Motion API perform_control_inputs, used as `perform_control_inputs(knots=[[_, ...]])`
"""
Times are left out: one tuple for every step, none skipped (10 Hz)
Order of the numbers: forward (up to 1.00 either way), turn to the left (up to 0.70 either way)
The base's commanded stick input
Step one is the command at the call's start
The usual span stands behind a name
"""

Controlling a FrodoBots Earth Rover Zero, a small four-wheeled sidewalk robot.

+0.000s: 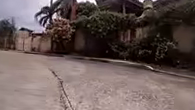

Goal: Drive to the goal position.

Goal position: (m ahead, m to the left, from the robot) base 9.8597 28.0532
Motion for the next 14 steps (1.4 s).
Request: perform_control_inputs(knots=[[1.0, 0.38], [1.0, 0.4], [1.0, 0.4], [1.0, 0.39], [1.0, 0.24], [1.0, 0.06], [1.0, 0.0], [1.0, 0.0], [1.0, 0.0], [1.0, 0.0], [1.0, 0.02], [1.0, 0.04], [1.0, 0.22], [1.0, 0.4]])
